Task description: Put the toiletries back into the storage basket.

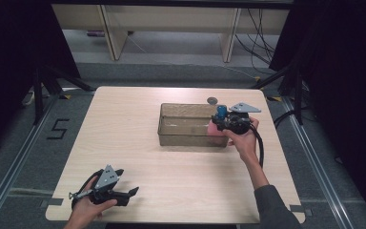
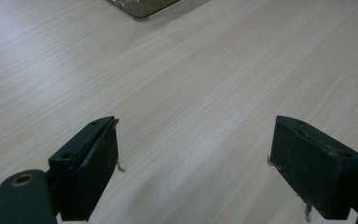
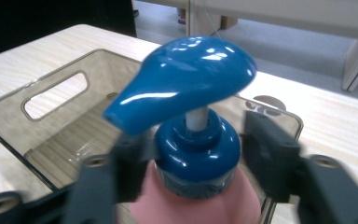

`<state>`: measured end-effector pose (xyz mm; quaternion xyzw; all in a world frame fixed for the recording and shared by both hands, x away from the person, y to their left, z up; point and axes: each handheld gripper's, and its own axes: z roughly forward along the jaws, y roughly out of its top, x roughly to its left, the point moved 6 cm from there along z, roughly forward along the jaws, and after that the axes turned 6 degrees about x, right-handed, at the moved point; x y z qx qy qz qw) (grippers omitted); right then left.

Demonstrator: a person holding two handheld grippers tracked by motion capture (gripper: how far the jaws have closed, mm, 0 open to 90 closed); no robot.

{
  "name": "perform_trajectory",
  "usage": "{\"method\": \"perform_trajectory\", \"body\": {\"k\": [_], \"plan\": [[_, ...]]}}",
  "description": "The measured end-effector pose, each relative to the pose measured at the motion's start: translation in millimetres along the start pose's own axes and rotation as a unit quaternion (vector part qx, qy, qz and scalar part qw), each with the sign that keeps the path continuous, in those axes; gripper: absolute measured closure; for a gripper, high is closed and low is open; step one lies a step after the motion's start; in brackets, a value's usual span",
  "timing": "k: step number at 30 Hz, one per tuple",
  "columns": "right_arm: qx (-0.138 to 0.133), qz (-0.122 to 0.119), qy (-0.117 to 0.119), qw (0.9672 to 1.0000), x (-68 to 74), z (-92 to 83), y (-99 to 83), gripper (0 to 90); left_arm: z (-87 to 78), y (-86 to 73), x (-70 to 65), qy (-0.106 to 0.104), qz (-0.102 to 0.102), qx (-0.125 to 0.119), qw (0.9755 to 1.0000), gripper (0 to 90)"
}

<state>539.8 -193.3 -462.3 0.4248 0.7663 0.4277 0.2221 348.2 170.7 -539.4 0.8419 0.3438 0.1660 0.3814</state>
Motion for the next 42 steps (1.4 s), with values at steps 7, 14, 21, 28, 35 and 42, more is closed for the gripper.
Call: {"method": "perform_trajectory", "body": {"k": [7,14,21,28,35,42], "plan": [[-0.018,0.053,0.003,0.9984,0.8,-4.5,-1.9,25.5,0.6,0.4,-1.2,-0.002,-0.002,-0.003,1.0,14.8],[-0.025,0.071,0.006,0.9972,4.7,-14.5,0.7,23.0,0.2,0.0,-1.2,0.0,-0.001,-0.003,1.0,14.8],[-0.024,0.08,0.004,0.9965,6.9,-20.7,0.7,22.2,0.1,0.1,-1.3,0.0,-0.001,-0.002,1.0,14.8],[-0.027,0.057,-0.003,0.998,4.1,-26.5,0.0,21.8,0.2,0.5,-1.0,0.0,0.0,-0.002,1.0,14.8],[-0.036,0.069,0.007,0.997,6.0,-31.6,-0.9,21.6,1.0,0.9,-1.3,-0.002,0.0,-0.009,1.0,14.8],[-0.042,0.062,0.003,0.9972,6.0,-34.1,-1.5,20.9,0.1,0.9,-1.4,-0.002,0.0,-0.006,1.0,14.8]]}}
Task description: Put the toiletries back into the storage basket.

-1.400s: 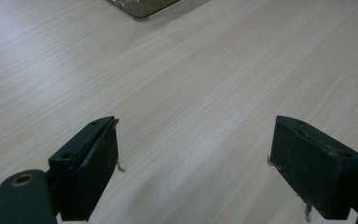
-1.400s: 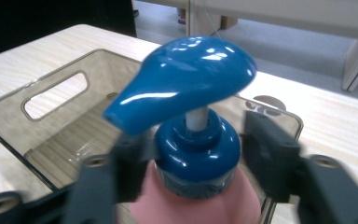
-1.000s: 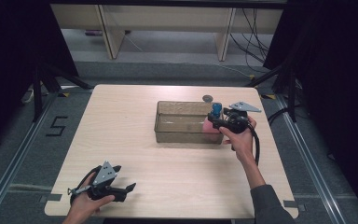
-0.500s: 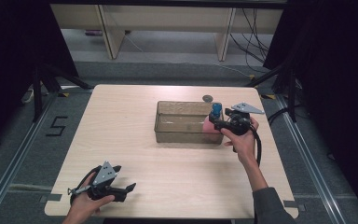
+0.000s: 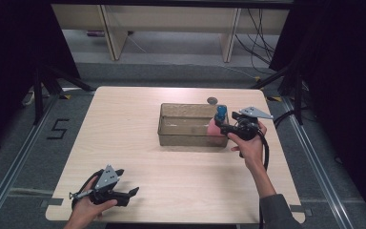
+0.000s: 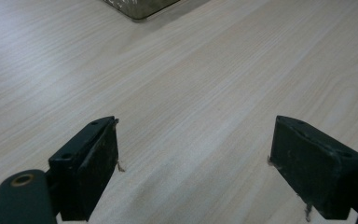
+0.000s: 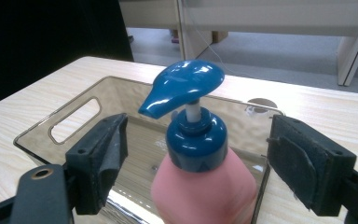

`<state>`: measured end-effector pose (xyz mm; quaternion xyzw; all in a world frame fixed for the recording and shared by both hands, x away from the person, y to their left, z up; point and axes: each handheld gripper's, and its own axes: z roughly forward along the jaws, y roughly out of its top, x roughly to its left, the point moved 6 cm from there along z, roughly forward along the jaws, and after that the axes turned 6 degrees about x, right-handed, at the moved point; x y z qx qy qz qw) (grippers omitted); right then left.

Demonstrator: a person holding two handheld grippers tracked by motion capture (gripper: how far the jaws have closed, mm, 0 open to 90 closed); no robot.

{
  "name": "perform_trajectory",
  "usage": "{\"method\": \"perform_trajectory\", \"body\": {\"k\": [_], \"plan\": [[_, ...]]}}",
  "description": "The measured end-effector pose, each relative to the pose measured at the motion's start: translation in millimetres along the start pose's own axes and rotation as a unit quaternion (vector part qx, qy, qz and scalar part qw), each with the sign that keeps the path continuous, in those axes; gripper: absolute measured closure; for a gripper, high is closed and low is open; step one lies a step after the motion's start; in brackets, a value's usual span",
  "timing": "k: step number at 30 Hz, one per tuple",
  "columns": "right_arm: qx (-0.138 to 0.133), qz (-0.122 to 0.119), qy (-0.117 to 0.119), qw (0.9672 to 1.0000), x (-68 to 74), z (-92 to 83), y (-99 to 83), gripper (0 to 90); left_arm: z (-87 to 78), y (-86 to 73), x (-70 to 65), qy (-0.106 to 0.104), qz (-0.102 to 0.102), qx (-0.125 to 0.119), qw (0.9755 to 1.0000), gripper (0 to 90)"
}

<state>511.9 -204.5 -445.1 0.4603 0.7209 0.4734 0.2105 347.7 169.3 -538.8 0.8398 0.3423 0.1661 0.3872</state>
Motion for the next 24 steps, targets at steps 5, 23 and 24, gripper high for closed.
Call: {"method": "perform_trajectory", "body": {"k": [5,23,24], "plan": [[0.0,0.0,-0.002,1.0,1.0,-1.4,-0.2,20.2,0.1,0.0,0.2,0.001,0.001,0.0,1.0,14.8],[0.011,0.019,-0.005,0.9997,5.2,-13.7,-8.6,18.3,-0.1,1.4,-0.1,-0.002,-0.004,-0.008,1.0,14.8],[0.01,0.024,-0.001,0.9997,6.3,-14.0,-8.8,18.3,-0.1,1.5,-0.1,-0.002,-0.004,-0.009,0.9999,14.8]]}}
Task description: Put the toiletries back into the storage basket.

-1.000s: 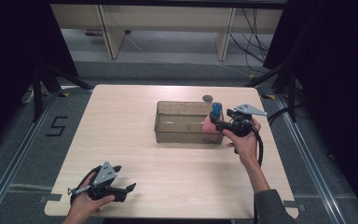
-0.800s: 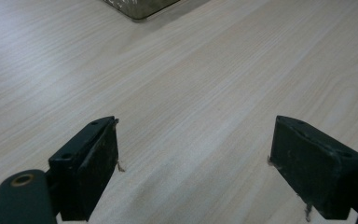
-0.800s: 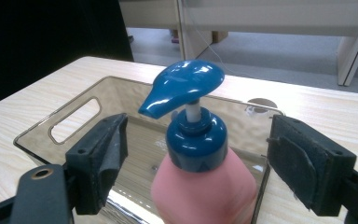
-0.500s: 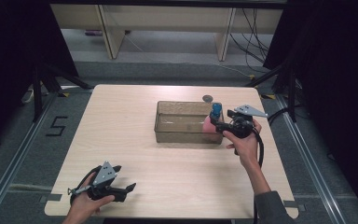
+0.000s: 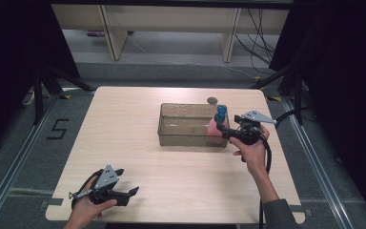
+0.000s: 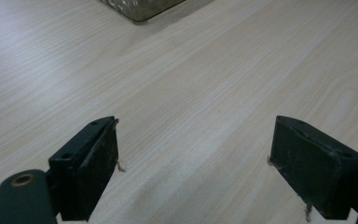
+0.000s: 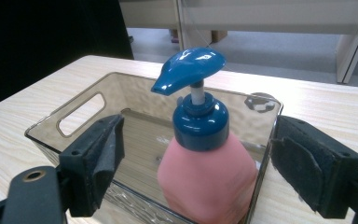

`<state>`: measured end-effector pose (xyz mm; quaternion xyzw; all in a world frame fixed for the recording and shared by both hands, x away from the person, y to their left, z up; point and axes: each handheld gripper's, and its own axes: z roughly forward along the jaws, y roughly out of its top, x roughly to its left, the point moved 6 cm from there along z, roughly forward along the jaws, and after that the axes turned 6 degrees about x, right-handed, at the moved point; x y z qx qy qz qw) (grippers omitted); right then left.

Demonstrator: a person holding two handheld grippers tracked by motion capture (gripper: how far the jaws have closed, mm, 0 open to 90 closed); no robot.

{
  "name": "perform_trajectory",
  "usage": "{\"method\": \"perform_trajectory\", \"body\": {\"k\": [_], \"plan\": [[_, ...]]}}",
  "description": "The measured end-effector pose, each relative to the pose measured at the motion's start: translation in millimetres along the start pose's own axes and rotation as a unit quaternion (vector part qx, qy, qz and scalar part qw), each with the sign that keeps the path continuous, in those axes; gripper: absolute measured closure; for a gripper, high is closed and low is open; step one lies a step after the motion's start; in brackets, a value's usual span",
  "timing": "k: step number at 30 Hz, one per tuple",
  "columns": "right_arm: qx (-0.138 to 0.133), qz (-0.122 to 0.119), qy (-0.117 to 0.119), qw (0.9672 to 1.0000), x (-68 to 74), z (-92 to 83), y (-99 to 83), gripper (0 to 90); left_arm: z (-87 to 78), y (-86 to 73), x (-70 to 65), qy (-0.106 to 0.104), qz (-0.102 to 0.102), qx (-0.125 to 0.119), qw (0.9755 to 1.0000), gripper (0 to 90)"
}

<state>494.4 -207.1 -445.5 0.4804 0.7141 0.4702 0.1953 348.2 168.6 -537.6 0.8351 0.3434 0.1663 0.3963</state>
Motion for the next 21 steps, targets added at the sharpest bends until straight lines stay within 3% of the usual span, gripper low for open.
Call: {"method": "perform_trajectory", "body": {"k": [2,6,10,11,12,15,17,19,21], "plan": [[-0.01,-0.018,-0.001,0.9998,-1.9,-0.5,0.7,18.3,0.1,0.1,-0.1,-0.001,0.0,0.0,1.0,14.8],[-0.011,-0.018,0.001,0.9998,-0.4,-2.6,0.6,18.0,-0.7,0.0,0.2,-0.001,0.003,0.003,1.0,14.8],[-0.004,0.0,0.005,1.0,5.6,-6.0,-0.4,18.0,-2.2,-0.7,2.2,0.002,0.011,0.011,0.9999,14.8],[-0.013,-0.017,0.004,0.9998,3.9,-5.4,0.4,17.9,-2.1,-0.6,2.1,0.002,0.012,0.01,0.9999,14.8],[-0.012,-0.016,0.007,0.9998,5.7,-5.3,-0.8,17.8,-0.9,0.6,0.0,-0.001,0.001,0.0,1.0,14.8],[-0.01,-0.023,0.004,0.9997,5.9,-6.0,-1.8,17.8,-0.9,0.5,0.0,-0.001,0.001,0.0,1.0,14.8],[-0.012,-0.012,0.005,0.9998,7.6,-6.5,-2.4,17.8,-1.2,0.3,0.4,-0.001,0.003,0.002,1.0,14.8],[-0.008,-0.018,0.007,0.9998,7.2,-8.0,-3.3,17.8,-2.4,-0.5,2.2,0.001,0.013,0.01,0.9999,14.8],[-0.007,-0.022,-0.003,0.9997,6.5,-9.4,-3.8,17.8,-2.3,-0.6,2.2,0.002,0.012,0.009,0.9999,14.8]]}}
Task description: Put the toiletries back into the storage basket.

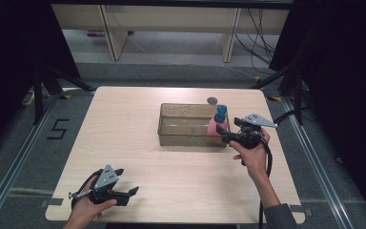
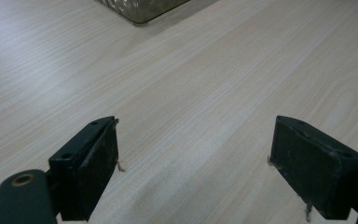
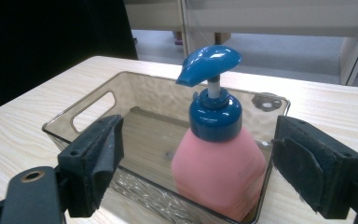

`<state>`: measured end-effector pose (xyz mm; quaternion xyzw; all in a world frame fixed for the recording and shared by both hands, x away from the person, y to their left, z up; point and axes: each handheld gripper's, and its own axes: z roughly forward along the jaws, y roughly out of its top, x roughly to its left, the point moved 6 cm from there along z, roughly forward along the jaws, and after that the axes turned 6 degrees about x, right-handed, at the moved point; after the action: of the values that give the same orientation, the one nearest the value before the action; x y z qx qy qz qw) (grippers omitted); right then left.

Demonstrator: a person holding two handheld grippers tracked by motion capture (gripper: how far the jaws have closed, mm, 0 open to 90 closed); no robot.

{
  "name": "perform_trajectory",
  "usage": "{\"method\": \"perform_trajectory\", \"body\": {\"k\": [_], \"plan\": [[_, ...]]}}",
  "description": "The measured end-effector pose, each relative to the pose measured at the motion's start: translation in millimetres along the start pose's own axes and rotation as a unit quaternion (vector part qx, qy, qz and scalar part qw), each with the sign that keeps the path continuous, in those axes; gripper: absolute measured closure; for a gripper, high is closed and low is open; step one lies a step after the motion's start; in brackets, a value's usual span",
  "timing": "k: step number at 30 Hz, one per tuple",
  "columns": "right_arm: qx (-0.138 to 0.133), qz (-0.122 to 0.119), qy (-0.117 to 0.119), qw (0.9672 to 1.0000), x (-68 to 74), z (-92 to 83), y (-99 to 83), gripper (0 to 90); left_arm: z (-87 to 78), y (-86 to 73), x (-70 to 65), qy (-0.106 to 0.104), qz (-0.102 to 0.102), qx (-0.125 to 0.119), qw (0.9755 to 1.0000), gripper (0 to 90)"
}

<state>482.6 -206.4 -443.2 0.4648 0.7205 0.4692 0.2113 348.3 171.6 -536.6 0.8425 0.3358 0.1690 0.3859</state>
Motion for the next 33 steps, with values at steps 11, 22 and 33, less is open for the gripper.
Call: {"method": "perform_trajectory", "body": {"k": [11,22,33], "plan": [[-0.001,0.012,0.014,0.9998,4.6,-7.3,-7.7,17.7,1.2,2.0,-0.8,0.0,-0.01,-0.013,0.9999,14.8],[-0.003,0.004,0.019,0.9998,8.5,-12.8,-12.7,17.7,1.4,1.8,0.3,0.006,-0.006,-0.01,0.9999,14.8],[-0.004,0.0,0.025,0.9997,15.4,-18.5,-17.9,17.0,0.7,0.5,0.2,0.005,-0.005,-0.009,0.9999,14.8]]}}
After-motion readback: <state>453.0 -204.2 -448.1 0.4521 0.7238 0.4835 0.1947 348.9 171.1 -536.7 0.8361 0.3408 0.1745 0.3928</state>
